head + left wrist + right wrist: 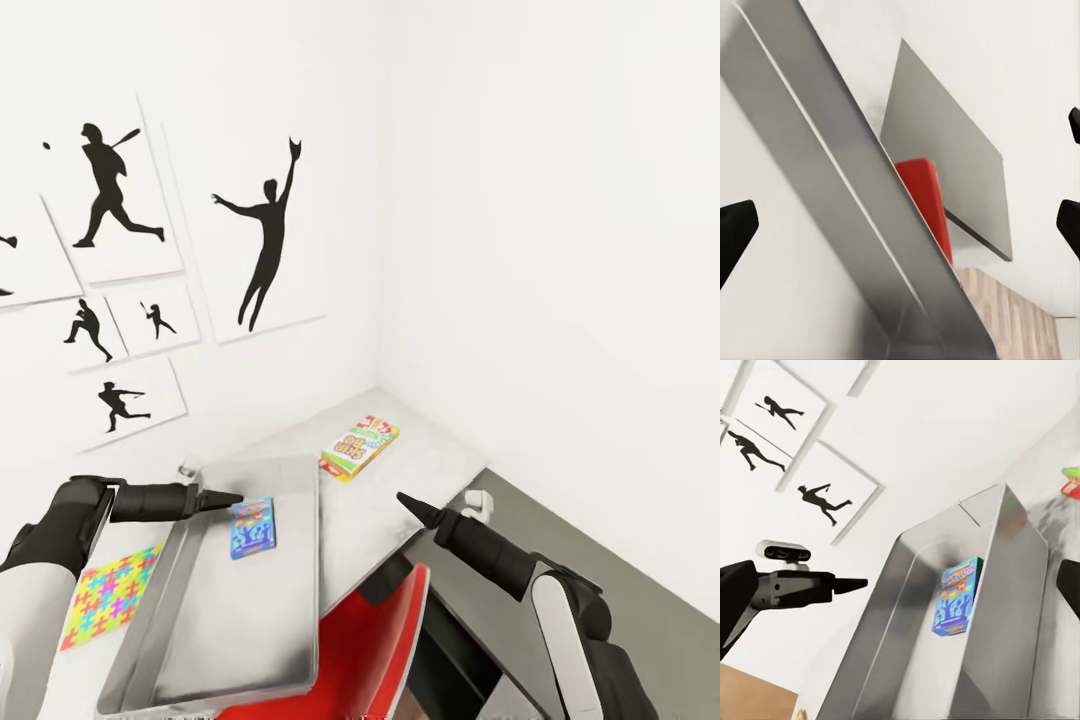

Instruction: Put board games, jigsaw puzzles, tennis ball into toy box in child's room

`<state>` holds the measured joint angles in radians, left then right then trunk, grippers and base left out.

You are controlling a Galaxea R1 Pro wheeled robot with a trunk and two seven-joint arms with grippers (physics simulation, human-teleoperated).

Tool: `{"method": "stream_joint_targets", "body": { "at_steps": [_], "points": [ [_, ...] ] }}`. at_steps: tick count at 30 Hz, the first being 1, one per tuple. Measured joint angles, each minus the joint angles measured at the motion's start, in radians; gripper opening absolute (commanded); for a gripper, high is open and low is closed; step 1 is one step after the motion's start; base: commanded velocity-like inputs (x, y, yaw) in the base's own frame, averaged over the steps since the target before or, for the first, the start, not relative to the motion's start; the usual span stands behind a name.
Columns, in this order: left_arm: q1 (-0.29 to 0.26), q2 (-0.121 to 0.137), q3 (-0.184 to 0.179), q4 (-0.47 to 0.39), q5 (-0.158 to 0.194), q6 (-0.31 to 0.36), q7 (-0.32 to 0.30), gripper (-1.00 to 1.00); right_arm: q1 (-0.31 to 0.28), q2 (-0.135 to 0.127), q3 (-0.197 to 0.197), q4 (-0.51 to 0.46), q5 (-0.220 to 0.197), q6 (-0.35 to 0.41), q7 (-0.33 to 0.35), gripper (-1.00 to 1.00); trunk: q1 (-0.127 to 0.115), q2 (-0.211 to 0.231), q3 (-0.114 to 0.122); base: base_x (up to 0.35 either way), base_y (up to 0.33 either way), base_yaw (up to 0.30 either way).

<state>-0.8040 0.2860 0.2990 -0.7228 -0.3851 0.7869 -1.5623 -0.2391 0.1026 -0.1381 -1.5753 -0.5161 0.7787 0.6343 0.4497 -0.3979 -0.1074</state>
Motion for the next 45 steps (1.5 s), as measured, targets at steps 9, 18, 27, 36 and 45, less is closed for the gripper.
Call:
{"method": "stream_joint_targets", "body": {
  "at_steps": [9, 18, 27, 36, 45],
  "points": [
    [0.001, 0.000, 0.002, 0.000, 0.003, 0.003, 0.000, 1.00, 0.000, 0.001, 0.007, 0.002, 0.002, -0.002, -0.002, 1.00, 0.000, 0.000, 0.013, -0.101, 0.000, -0.134],
    [0.001, 0.002, 0.004, 0.000, 0.004, 0.003, 0.000, 1.00, 0.000, 0.002, 0.009, 0.002, 0.002, -0.011, -0.002, 1.00, 0.000, 0.000, 0.026, -0.090, 0.000, -0.134],
    [0.005, 0.040, 0.001, 0.002, 0.079, 0.003, 0.000, 1.00, 0.001, 0.001, 0.009, 0.008, 0.001, -0.029, 0.005, 1.00, 0.000, 0.000, 0.039, -0.016, 0.000, -0.134],
    [0.010, 0.057, -0.001, 0.003, 0.124, 0.014, 0.000, 1.00, 0.000, 0.002, 0.006, 0.007, 0.000, -0.031, 0.012, 1.00, 0.000, 0.000, 0.052, -0.123, 0.000, -0.107],
    [0.010, 0.093, 0.020, 0.001, 0.142, 0.086, 0.000, 1.00, -0.001, 0.003, 0.014, 0.012, 0.002, -0.032, 0.001, 1.00, 0.000, 0.000, 0.066, -0.079, 0.000, -0.010]
  ]
}}
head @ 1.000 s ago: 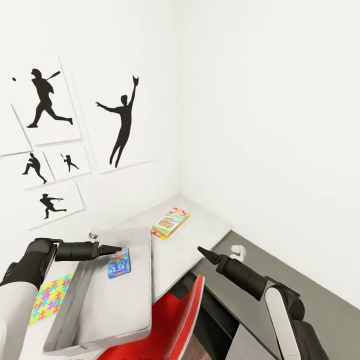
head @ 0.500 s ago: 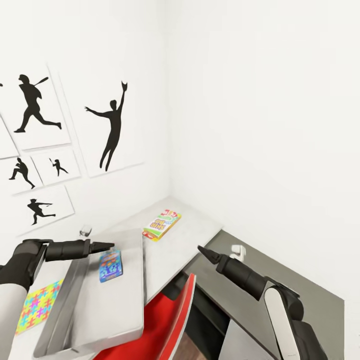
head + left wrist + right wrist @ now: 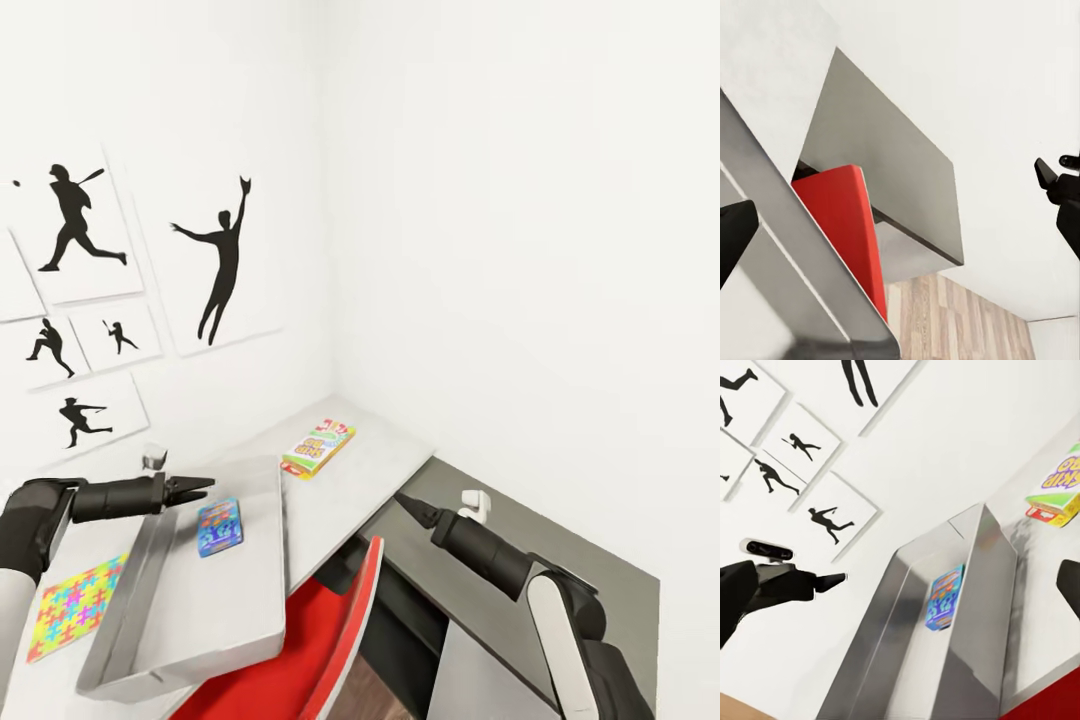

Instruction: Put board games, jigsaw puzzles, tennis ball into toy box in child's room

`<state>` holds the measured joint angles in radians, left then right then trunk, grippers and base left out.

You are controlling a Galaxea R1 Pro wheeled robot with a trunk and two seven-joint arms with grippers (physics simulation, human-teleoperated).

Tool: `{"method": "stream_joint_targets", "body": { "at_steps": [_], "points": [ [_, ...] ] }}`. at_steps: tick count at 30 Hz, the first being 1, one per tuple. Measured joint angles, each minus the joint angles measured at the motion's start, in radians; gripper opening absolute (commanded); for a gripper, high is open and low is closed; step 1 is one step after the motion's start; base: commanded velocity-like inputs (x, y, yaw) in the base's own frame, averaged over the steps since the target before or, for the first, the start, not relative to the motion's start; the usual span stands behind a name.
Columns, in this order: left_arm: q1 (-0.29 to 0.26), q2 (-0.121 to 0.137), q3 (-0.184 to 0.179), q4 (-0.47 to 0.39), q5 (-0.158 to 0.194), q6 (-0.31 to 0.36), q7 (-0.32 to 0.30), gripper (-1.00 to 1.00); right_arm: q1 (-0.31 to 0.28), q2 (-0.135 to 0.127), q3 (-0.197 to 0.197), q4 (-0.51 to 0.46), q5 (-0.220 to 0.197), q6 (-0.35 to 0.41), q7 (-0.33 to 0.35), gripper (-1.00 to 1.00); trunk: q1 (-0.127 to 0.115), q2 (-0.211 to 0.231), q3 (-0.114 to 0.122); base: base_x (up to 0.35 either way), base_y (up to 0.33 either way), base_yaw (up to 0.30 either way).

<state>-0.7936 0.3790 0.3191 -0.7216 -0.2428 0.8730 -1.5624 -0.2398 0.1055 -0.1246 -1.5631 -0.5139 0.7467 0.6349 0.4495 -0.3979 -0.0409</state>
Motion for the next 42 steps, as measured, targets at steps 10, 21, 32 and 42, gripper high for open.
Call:
{"method": "stream_joint_targets", "body": {
  "at_steps": [10, 21, 32, 42],
  "points": [
    [0.000, 0.029, 0.041, 0.000, 0.011, 0.032, 0.000, 1.00, 0.000, 0.009, 0.003, 0.000, 0.000, -0.001, -0.003, 1.00, 0.000, 0.000, 0.016, -0.010, 0.000, 0.000],
    [-0.002, 0.028, 0.041, 0.000, 0.011, 0.038, 0.000, 1.00, 0.000, 0.012, 0.003, 0.000, 0.000, -0.002, -0.004, 1.00, 0.000, -0.001, 0.033, -0.146, 0.000, 0.000],
    [-0.002, 0.029, 0.042, 0.000, 0.011, 0.038, 0.000, 1.00, -0.001, 0.008, 0.034, 0.000, 0.001, -0.035, -0.004, 1.00, 0.000, -0.001, 0.050, -0.030, 0.000, 0.000],
    [-0.002, 0.028, 0.042, 0.000, 0.010, 0.038, 0.000, 1.00, -0.001, 0.002, 0.056, 0.001, 0.003, -0.056, -0.005, 1.00, 0.000, -0.001, 0.065, -0.001, 0.000, 0.000]
  ]
}}
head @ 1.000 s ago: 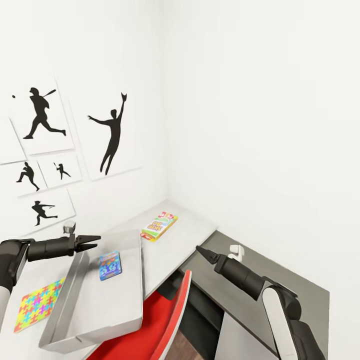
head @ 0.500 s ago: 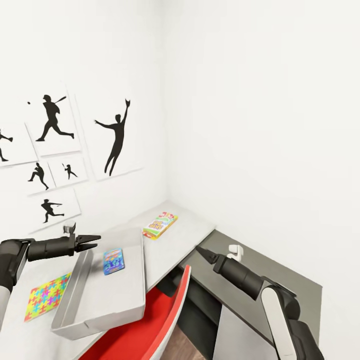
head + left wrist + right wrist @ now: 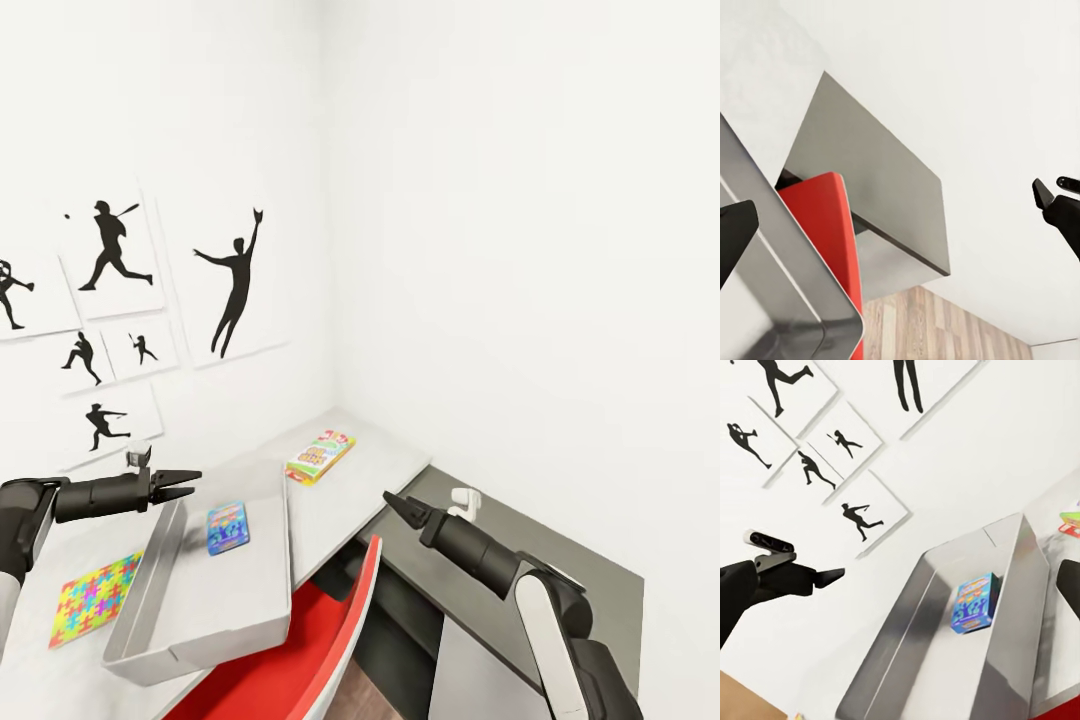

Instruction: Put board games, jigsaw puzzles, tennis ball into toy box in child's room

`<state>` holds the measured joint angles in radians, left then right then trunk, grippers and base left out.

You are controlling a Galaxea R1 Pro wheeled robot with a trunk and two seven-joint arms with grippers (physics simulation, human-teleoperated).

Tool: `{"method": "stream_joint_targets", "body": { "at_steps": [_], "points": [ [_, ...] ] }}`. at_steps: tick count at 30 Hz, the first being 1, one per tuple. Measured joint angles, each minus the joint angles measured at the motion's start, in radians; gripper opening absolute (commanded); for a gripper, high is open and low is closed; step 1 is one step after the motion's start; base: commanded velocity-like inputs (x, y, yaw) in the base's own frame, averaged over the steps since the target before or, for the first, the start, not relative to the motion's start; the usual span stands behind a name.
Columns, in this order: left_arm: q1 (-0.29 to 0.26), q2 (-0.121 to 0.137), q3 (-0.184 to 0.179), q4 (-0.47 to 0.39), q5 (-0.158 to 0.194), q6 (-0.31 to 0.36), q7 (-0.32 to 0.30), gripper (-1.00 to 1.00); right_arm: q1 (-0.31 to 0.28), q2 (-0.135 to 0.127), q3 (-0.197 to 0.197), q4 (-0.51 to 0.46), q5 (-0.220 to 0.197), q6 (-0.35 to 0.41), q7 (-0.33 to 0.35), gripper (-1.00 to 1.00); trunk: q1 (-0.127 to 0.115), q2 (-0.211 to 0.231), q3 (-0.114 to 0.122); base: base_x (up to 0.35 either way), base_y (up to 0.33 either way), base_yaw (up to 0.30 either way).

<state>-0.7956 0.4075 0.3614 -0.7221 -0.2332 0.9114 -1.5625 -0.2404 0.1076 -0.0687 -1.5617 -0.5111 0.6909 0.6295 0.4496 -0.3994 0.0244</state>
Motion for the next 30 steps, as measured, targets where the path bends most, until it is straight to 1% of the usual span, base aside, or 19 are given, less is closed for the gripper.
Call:
{"method": "stream_joint_targets", "body": {
  "at_steps": [30],
  "points": [
    [0.000, -0.002, -0.003, 0.000, 0.000, 0.000, 0.000, 1.00, 0.000, 0.000, 0.002, 0.000, 0.000, -0.003, 0.000, 1.00, 0.000, 0.000, 0.045, 0.000, 0.000, 0.000]
  ]
}}
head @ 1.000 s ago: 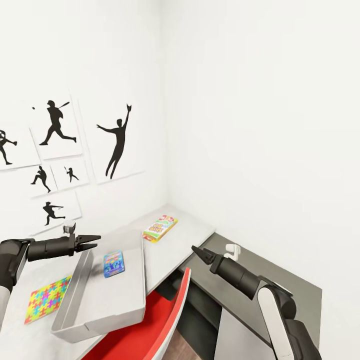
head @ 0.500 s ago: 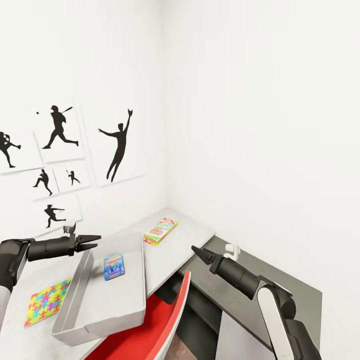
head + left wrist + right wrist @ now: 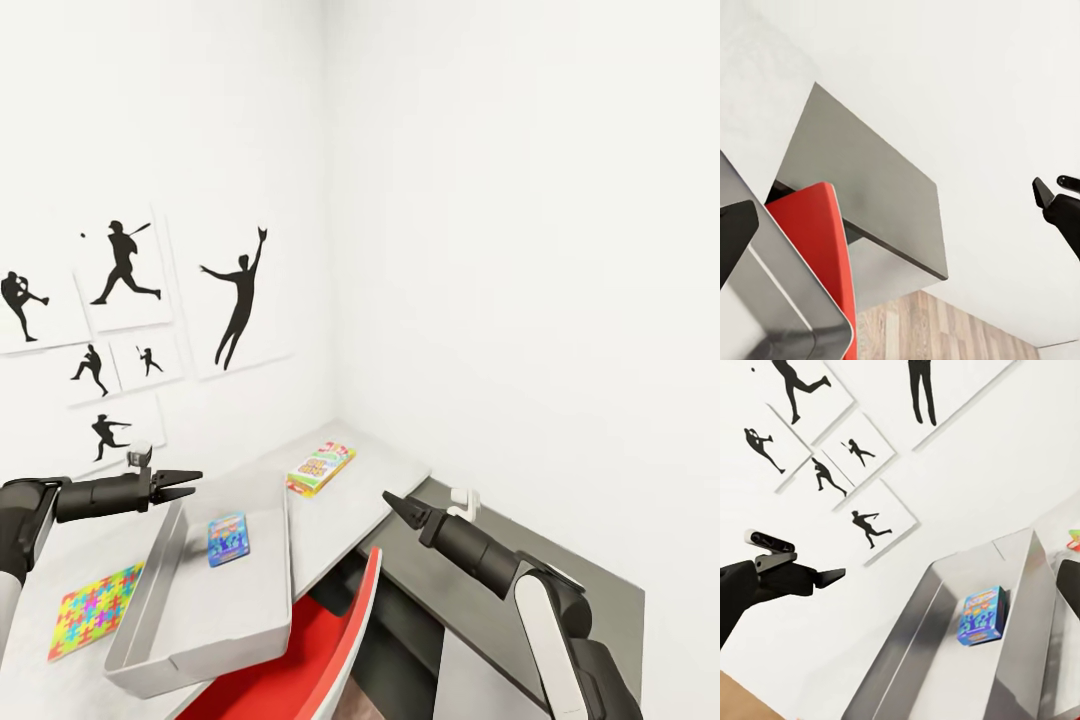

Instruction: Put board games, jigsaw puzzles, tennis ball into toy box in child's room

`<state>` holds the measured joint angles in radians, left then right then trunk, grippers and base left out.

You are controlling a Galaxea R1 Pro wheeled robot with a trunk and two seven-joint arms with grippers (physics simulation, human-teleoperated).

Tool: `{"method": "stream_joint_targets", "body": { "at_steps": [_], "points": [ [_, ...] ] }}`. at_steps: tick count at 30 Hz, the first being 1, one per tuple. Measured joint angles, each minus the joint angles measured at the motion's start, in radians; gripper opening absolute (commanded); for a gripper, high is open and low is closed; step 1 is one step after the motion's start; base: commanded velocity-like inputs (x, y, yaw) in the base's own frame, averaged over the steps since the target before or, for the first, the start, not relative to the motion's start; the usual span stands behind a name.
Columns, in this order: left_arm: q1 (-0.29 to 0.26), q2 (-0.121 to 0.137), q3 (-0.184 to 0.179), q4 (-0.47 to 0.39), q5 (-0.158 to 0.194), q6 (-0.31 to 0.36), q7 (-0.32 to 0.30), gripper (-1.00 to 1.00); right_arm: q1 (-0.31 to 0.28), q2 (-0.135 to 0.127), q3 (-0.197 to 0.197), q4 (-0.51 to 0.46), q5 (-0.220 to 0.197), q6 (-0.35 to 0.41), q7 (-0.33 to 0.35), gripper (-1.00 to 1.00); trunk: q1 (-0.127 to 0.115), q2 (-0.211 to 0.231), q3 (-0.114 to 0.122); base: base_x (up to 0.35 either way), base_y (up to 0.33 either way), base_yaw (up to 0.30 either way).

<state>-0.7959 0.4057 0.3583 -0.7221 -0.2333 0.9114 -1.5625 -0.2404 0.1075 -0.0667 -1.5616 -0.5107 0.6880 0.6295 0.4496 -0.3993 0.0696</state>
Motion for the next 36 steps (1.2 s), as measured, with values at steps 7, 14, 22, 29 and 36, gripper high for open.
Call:
{"method": "stream_joint_targets", "body": {
  "at_steps": [7, 14, 22, 29, 36],
  "points": [
    [0.000, 0.000, -0.002, 0.000, 0.000, 0.000, 0.000, 1.00, 0.000, 0.000, 0.000, 0.000, 0.000, 0.000, 0.000, 1.00, 0.000, 0.000, 0.011, 0.000, 0.000, 0.000],
    [0.000, -0.001, -0.003, 0.000, 0.000, 0.000, 0.000, 1.00, 0.000, 0.000, 0.000, 0.000, 0.000, 0.000, 0.000, 1.00, 0.000, 0.000, 0.021, 0.000, 0.000, 0.000],
    [0.000, -0.002, -0.004, 0.000, 0.000, 0.000, 0.000, 1.00, 0.000, 0.000, 0.000, 0.000, 0.000, 0.000, 0.001, 1.00, 0.000, 0.000, 0.033, 0.000, 0.000, 0.000],
    [0.000, -0.002, -0.005, 0.000, 0.000, 0.000, 0.000, 1.00, 0.000, 0.000, -0.001, 0.000, 0.000, -0.001, 0.000, 1.00, 0.000, 0.000, 0.040, 0.000, 0.000, 0.000],
    [0.000, -0.001, -0.004, 0.000, 0.000, 0.000, 0.000, 1.00, 0.000, 0.001, -0.001, 0.001, 0.000, 0.000, -0.011, 1.00, 0.000, 0.000, 0.041, 0.000, 0.000, 0.000]
  ]
}}
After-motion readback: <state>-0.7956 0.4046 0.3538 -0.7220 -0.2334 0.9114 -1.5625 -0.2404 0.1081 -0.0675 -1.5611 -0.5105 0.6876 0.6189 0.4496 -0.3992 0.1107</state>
